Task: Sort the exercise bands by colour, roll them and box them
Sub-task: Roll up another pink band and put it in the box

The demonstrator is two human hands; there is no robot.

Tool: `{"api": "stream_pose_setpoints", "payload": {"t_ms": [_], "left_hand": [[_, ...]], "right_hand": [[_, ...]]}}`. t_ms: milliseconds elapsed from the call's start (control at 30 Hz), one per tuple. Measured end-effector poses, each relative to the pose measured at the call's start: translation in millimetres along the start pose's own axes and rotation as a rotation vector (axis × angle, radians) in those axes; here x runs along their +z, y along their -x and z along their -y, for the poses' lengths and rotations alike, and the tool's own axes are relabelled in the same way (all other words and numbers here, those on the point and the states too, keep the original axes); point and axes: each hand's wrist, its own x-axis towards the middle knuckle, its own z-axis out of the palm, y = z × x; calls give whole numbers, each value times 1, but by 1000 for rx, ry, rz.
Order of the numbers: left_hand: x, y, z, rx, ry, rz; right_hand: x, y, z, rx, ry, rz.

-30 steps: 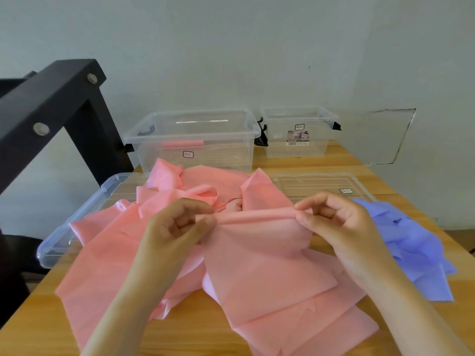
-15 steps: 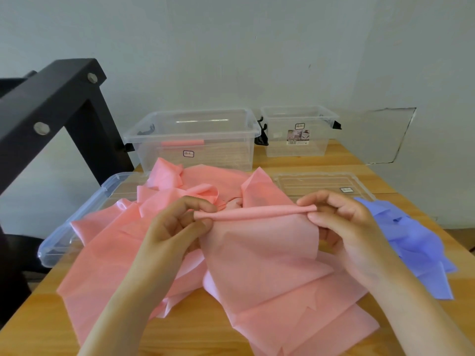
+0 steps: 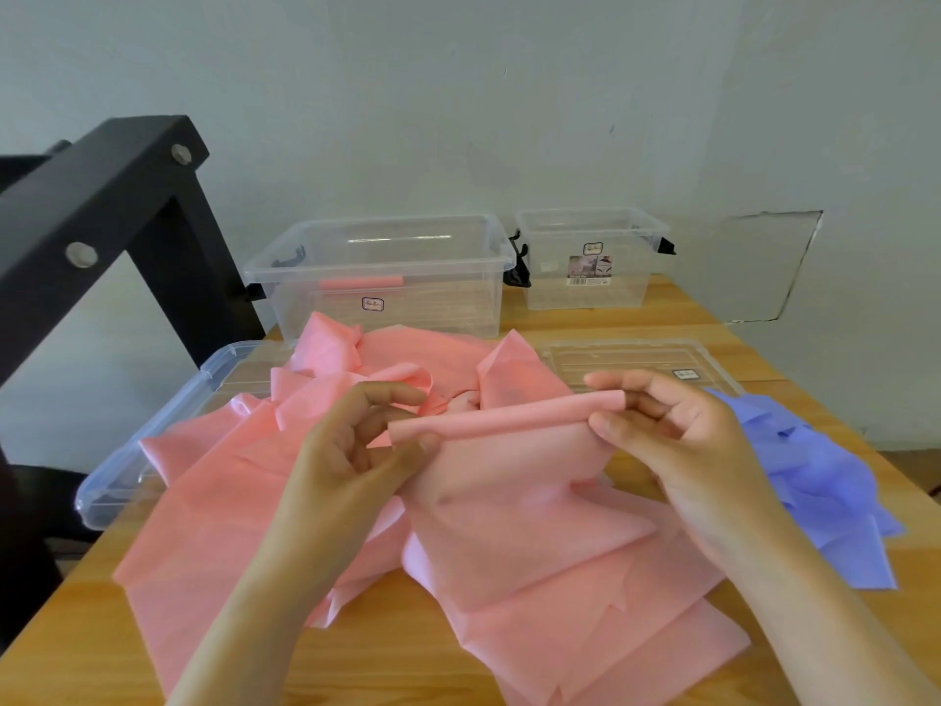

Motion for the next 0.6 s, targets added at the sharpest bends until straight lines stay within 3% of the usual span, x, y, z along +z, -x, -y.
{"api": "stream_pose_setpoints", "payload": {"t_ms": [233, 333, 500, 600], "left_hand": [[0, 0, -1, -17, -7, 1], [2, 1, -4, -58, 108, 27], [-1, -1, -6, -104, 303, 40], [-3, -1, -4, -85, 271, 37]], "right_hand": [[0, -1, -3, -14, 33, -25], [0, -1, -3, -1, 31, -32], [-6, -2, -7, 26, -65, 49], [-6, -1, -4, 35, -63, 102]]}}
